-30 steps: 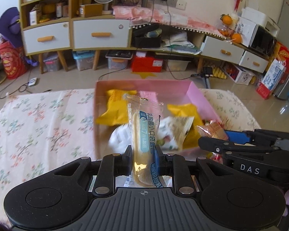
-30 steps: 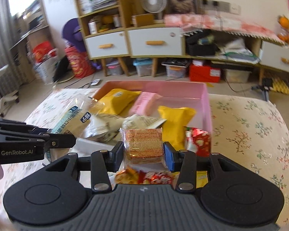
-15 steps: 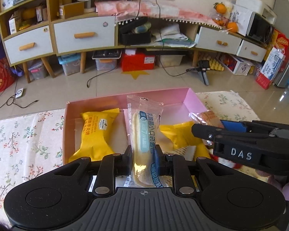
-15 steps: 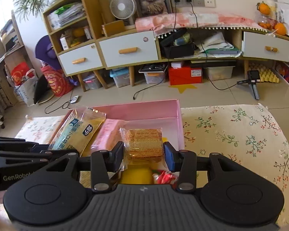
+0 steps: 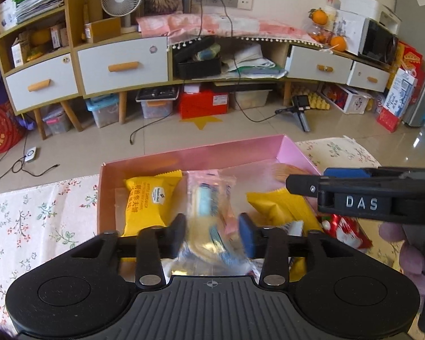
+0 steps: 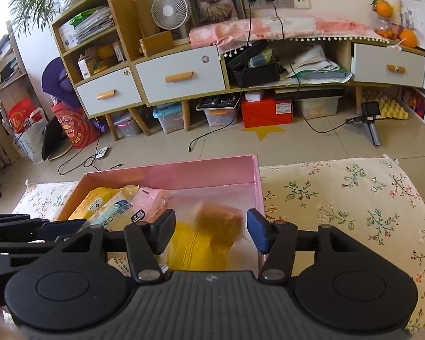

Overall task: Organize snacks
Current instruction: 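Carry the bread roll and wafer pack into the pink box and open both tools, then withdraw both open tools from the box toward the remaining snacks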

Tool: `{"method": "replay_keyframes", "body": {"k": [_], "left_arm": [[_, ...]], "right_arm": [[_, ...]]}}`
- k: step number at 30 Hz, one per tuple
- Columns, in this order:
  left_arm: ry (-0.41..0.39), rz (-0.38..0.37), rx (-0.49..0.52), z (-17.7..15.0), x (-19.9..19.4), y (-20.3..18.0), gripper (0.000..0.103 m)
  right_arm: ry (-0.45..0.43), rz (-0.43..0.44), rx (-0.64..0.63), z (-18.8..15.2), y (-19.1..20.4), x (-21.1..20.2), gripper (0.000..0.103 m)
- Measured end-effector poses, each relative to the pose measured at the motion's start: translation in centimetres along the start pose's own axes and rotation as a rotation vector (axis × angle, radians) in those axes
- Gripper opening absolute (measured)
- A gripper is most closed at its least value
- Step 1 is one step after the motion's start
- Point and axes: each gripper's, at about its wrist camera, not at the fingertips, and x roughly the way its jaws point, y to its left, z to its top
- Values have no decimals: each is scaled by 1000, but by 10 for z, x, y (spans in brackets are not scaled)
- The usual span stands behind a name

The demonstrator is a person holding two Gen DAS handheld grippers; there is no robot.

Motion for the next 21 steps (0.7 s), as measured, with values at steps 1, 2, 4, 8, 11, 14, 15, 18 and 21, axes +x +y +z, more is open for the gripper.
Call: {"method": "replay_keyframes", "body": {"k": [1,2,4,8,11,14,15,18,21], "left_arm": [[1,0,3,-1,-2,-1,52],[2,-1,6,-1,-4,-1,55],[5,-6,3,-4,-9,-2,58],[2,-14,-1,-8,-22,-6,65],[-1,-16,6,-13,-33,-10,69],[1,-14,15,-19,-45,-14,73],[1,-15,17,-21,-48,-15,74],[4,-12,28,-30,-59,-21,76],[7,-13,34,-37,-68,-26,79]], "right_arm": [[-1,-2,0,1,0,-1,57],[-2,-2,-2,1,1,-4,60],[-3,0,-11,2,2,-9,65],[-2,-8,-46,0,6,-20,68],[-2,-14,-68,-2,8,-29,71],[0,-17,-75,-5,9,-39,72],[1,-18,-77,-5,9,-41,72],[-2,-17,-86,-10,10,-52,74],[-3,-18,-100,-15,11,-61,76]]}}
